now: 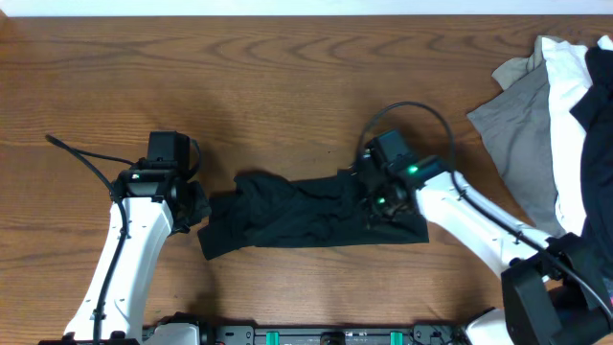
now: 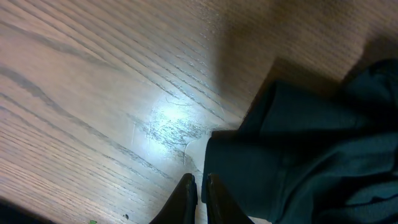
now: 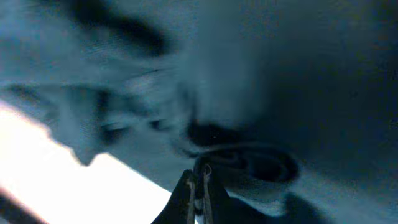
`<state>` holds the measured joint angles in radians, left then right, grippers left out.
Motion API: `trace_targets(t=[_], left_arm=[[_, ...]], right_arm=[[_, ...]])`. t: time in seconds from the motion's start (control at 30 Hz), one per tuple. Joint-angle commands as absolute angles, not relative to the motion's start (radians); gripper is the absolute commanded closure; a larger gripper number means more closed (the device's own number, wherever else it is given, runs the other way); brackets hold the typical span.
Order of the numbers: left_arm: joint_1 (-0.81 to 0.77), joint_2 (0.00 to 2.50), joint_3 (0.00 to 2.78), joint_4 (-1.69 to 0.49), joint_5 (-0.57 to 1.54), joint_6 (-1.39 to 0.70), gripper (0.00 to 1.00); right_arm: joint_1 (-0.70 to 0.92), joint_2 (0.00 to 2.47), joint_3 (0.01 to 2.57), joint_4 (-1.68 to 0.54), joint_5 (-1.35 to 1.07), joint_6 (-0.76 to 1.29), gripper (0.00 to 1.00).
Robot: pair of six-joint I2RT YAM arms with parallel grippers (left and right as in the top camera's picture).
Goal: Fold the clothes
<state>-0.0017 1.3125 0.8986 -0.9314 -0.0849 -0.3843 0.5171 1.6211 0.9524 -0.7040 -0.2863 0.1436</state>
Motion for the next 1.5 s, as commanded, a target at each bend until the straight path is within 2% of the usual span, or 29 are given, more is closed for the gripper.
trace_targets(t=[0.0,0.2,0.3,0.53,0.77,1.03,1.47], left_arm=[[0.002,1.306,0.907,-0.934,-0.086,-0.371,0.9],[0.002,1.306,0.907,-0.935,-0.086,-0.371,0.9],[0.002,1.306,0.907,-0.935,-0.086,-0.371,0.9],[0.002,1.306,0.907,-0.939,-0.086,-0.371,0.9],[0.002,1.306,0.907,-0.938,-0.086,-0.371,0.9],[0.002,1.306,0.907,-0.941,-0.086,-0.371,0.9],[0.002,1.306,0.907,-0.941,-0.086,-0.371,0.9]], right_arm=[[0.577,1.605,0.944,-0.679,-0.392,0.044,0.91],[0.617,1.605,0.944,-0.678,-0.39,0.043,0.69],[0.615,1.605,0.944,-0.695,-0.373,0.028,0.63],[0.607,1.599,0.949,-0.71,-0.182,0.104,0.63],[0.607,1.575,0.964,-0.663,-0.165,0.12,0.59],[0.609,1.591,0.964,-0.584,-0.044,0.213,0.62],[0.61,1.667,0.964,-0.511,-0.041,0.213,0.62]])
